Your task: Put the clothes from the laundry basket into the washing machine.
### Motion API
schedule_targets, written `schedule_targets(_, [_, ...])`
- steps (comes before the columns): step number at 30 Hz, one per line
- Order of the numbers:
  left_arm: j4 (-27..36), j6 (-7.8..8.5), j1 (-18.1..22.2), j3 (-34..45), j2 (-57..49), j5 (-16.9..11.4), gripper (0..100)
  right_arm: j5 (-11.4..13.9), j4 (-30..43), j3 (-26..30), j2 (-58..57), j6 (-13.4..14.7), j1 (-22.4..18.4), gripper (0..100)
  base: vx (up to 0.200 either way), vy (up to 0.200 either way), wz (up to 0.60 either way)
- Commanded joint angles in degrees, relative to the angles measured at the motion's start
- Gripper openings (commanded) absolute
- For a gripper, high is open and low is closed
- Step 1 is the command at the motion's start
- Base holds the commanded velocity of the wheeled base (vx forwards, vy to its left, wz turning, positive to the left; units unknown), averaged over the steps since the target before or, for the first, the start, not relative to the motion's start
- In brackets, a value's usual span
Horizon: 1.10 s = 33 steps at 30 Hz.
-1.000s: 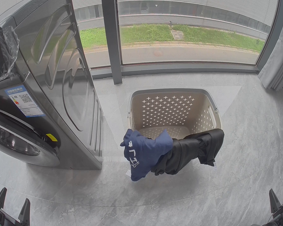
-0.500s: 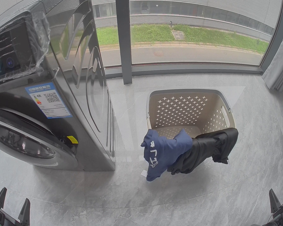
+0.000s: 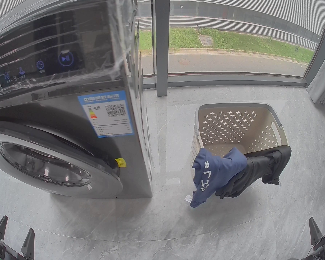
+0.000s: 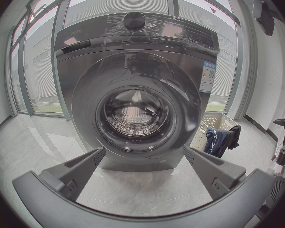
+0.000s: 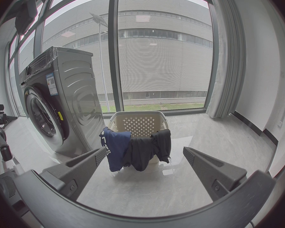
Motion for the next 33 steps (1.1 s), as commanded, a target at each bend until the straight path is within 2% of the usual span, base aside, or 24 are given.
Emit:
schedule_targets(1, [0.0, -0.01, 0.0, 0.9, -0.8, 0.0, 100, 0.0, 0.0, 1.0, -0.9, 0.0, 0.0, 100, 0.000, 0.000, 0.00])
schedule_targets(5, [0.0, -0.01, -0.1, 0.9, -0.8, 0.0, 100, 0.0, 0.0, 1.0, -0.9, 0.0, 0.0, 100, 0.000, 0.000, 0.00])
schedule_targets(14, [0.0, -0.01, 0.0, 0.9, -0.8, 0.0, 100, 0.0, 0.0, 1.0, -0.9, 0.0, 0.0, 100, -0.200, 0.000, 0.00])
schedule_targets(20, [0.0, -0.01, 0.0, 0.9, -0.8, 0.0, 100, 0.0, 0.0, 1.0, -0.9, 0.0, 0.0, 100, 0.000, 0.000, 0.00])
schedule_targets(33, [0.0, -0.01, 0.0, 0.9, -0.8, 0.0, 100, 0.0, 0.0, 1.0, -0.9, 0.0, 0.0, 100, 0.000, 0.185, 0.00])
